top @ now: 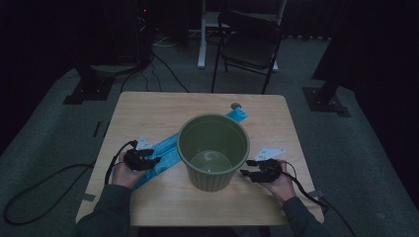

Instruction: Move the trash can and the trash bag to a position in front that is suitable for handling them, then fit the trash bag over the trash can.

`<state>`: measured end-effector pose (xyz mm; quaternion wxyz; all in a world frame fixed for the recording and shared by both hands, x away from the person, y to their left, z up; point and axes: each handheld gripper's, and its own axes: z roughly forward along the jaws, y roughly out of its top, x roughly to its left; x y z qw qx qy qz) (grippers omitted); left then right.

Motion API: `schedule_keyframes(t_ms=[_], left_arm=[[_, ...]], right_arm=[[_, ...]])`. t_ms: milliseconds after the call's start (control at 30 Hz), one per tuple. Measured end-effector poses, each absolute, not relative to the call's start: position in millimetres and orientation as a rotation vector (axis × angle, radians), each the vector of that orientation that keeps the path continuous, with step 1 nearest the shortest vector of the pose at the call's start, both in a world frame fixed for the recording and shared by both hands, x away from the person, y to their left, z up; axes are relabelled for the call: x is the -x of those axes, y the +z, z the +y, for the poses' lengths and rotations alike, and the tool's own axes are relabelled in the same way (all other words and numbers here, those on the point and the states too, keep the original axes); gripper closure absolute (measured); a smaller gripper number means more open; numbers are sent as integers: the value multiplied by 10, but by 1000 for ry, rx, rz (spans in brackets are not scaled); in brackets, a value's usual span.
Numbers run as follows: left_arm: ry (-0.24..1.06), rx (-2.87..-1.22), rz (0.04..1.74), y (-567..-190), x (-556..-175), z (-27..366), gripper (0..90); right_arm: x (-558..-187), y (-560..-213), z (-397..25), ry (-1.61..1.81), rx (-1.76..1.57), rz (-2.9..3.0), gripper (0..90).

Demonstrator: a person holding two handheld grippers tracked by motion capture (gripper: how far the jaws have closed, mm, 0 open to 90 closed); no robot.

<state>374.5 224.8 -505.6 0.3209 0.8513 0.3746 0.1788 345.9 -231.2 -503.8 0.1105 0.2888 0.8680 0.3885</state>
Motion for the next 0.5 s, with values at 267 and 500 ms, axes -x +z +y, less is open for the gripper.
schedule_keyframes(t_ms=[267, 500], left_arm=[[489, -2231, 998, -5070, -3813, 2232, 487], [510, -2220, 1093, -5089, -3944, 2263, 427]], right_arm=[[-3455, -5042, -2316, 1138, -851, 2552, 497], [-3465, -5074, -2302, 1124, -856, 2564, 486]])
